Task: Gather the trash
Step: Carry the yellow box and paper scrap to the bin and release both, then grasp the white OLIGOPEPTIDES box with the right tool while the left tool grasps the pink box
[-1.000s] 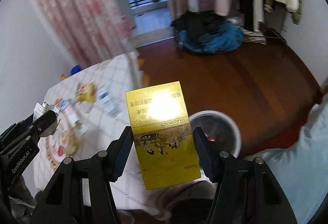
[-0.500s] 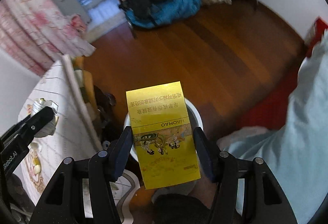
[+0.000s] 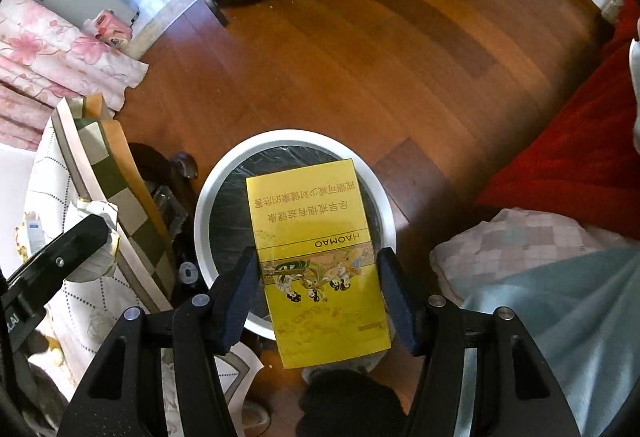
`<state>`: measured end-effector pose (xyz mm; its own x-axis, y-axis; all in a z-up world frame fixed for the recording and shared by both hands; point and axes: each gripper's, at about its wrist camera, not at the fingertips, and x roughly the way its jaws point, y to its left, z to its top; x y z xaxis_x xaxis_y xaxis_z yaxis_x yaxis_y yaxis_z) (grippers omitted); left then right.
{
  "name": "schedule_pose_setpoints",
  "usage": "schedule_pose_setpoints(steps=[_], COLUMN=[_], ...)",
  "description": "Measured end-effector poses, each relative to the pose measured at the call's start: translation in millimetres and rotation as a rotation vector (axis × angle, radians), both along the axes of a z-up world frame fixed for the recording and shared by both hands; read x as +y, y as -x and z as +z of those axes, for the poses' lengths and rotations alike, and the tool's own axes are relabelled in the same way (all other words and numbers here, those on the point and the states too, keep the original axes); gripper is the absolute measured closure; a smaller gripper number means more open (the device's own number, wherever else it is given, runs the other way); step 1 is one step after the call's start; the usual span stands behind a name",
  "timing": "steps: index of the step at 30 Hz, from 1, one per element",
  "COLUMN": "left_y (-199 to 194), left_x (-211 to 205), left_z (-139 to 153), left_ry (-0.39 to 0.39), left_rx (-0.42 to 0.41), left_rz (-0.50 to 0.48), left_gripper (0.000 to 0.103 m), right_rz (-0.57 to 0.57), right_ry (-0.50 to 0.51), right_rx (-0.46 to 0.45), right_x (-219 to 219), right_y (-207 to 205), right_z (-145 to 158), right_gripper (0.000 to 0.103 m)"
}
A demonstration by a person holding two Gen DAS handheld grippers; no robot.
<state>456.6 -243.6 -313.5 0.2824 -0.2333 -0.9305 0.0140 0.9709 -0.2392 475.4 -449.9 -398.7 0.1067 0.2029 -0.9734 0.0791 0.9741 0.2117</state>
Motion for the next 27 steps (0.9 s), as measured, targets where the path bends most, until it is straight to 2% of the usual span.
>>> schedule_pose_setpoints(steps=[3,5,7,8,9,10,18,27], left_y=[-2,1,2,3,5,7,17,33], left_x=[0,1,4,5,6,6,12,16], left_z=[-4,-5,-1,0,1,3,18,48], left_ry=[-0.015,-0.033,-0.053,-0.063,-0.076,-0.090,-0.165,-0.184], left_rx=[0.018,0.012,-0.001,-0.003,-0.006,-0.009,-0.048,-0.084], left_rz=[0.018,0.021,0.026,0.026,0.026,0.027,0.037,0.049], left_gripper=[0.060,0.038,0.024,0.016,0.013,0.010,0.006,0.006], right_rz=[0.010,0.016,0.021,0.018,0.017,0.016,0.023,0.028], right_ry=[-0.003,0.008,0.021,0.032,0.040,0.059,0.148,0.172], right_rx=[0.016,0.034,0.037,0.036,0.034,0.028,-0.016,-0.059], right_x=[2,3,5,5,5,5,4,6], right_y=[-6,-8,-9,-8,-8,-7,7,26], right_z=[-7,-11,-10,-9,-7,-4,26,69], right_gripper=[0.041,0.041,0.039,0.026,0.013,0.009,0.003,0.002])
